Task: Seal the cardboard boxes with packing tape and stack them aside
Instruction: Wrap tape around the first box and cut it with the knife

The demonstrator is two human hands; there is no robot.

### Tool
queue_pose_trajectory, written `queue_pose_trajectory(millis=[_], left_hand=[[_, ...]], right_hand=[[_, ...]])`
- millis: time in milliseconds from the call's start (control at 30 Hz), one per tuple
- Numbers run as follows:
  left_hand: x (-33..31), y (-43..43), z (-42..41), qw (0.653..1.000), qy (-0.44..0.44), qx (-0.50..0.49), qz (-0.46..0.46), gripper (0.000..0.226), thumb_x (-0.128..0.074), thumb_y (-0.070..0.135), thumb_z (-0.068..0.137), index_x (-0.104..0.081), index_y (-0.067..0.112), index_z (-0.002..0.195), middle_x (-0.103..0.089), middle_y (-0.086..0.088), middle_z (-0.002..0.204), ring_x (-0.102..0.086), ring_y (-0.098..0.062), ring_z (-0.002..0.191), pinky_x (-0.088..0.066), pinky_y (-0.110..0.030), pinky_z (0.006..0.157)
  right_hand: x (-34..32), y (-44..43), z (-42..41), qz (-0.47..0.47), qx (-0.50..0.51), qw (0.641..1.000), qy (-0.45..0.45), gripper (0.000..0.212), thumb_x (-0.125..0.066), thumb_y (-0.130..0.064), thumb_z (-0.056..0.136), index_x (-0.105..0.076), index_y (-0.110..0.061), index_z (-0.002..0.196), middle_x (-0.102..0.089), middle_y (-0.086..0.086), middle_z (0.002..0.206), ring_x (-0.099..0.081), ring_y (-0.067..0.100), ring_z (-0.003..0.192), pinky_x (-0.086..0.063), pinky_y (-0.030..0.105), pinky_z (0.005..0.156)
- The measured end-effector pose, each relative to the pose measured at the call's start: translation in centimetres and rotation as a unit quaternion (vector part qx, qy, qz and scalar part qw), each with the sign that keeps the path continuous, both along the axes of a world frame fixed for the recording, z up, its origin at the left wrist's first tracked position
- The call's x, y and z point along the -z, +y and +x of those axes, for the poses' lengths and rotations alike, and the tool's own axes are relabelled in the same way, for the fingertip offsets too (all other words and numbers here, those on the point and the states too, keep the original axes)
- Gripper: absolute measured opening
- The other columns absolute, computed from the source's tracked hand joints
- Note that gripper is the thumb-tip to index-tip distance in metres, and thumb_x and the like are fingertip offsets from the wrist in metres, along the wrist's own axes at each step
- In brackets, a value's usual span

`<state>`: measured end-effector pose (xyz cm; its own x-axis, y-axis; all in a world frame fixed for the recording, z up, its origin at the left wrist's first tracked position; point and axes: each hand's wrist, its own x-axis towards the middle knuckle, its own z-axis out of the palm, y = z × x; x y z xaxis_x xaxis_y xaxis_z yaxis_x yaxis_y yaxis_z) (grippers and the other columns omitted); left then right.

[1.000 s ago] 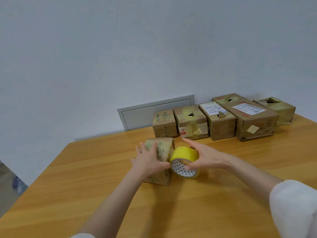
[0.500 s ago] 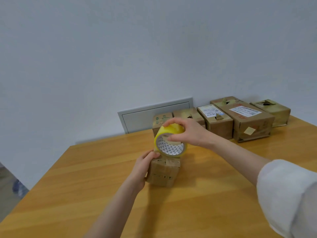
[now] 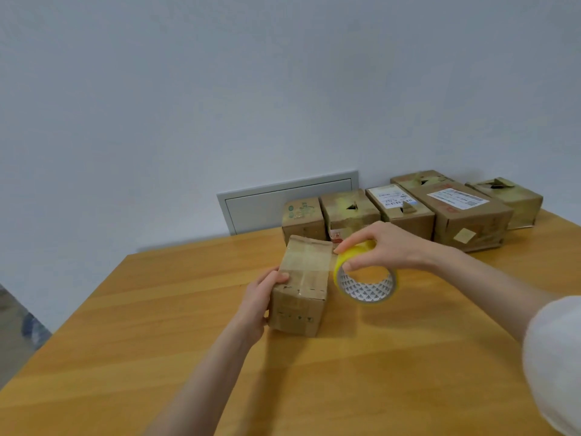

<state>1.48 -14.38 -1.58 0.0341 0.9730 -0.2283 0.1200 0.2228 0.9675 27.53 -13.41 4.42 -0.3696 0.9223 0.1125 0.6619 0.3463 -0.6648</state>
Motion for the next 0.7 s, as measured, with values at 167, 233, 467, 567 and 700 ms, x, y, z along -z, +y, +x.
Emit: queue_pose_trajectory(millis=[167,233,467,567,700], left_hand=[[0.2,0.1,-0.5,1.000,-0.003,-0.001,-0.025,0.030,-0.059,0.042,0.082,-0.068,0.030,0.109,-0.072,0.000,0.095,-0.060,-0.024,0.096,-0.048,-0.037,0.075],[0.0,-0.1,-0.7,0.999,0.011,0.022,-0.041,0.036,-0.056,0.044,0.086,-0.064,0.027,0.117,-0.070,-0.002,0.103,-0.060,-0.024,0.100,-0.049,-0.041,0.082],[-2.8,-0.5,0.3,0.802,0.509,0.119,0.287,0.087,-0.040,0.068,0.087,-0.009,0.021,0.153,-0.010,0.002,0.160,-0.011,-0.016,0.147,-0.015,-0.037,0.116],[-2.0,-0.6,1.9,0.690,0.652,0.178,0.258,0.096,-0.022,0.075,0.085,-0.003,0.011,0.153,0.000,-0.010,0.160,-0.001,-0.022,0.148,-0.006,-0.037,0.119],[-1.1,-0.3,1.9,0.652,0.677,0.198,0.278,0.075,-0.025,0.055,0.097,0.002,0.013,0.153,0.005,-0.010,0.160,0.005,-0.020,0.148,0.003,-0.032,0.118]], right_hand=[[1.4,0.2,-0.9,-0.007,-0.010,1.000,-0.022,0.034,-0.071,-0.055,0.071,-0.067,-0.050,0.104,-0.057,-0.021,0.115,-0.052,0.002,0.103,-0.042,0.019,0.078],[2.5,0.0,-1.5,-0.003,-0.001,1.000,-0.017,0.039,-0.072,-0.052,0.073,-0.066,-0.045,0.111,-0.054,-0.020,0.115,-0.049,0.004,0.106,-0.041,0.022,0.082],[3.1,0.3,-3.5,0.026,0.010,1.000,0.002,0.042,-0.075,-0.049,0.072,-0.063,-0.042,0.112,-0.057,-0.017,0.113,-0.050,0.006,0.108,-0.042,0.028,0.089],[3.2,0.5,-4.0,0.034,0.023,0.999,-0.014,0.043,-0.075,-0.051,0.071,-0.062,-0.042,0.111,-0.058,-0.014,0.115,-0.051,0.009,0.107,-0.043,0.029,0.087],[3.7,0.6,-4.0,0.022,0.028,0.999,-0.013,0.036,-0.073,-0.053,0.071,-0.058,-0.045,0.103,-0.058,-0.012,0.113,-0.052,0.011,0.103,-0.045,0.030,0.082]])
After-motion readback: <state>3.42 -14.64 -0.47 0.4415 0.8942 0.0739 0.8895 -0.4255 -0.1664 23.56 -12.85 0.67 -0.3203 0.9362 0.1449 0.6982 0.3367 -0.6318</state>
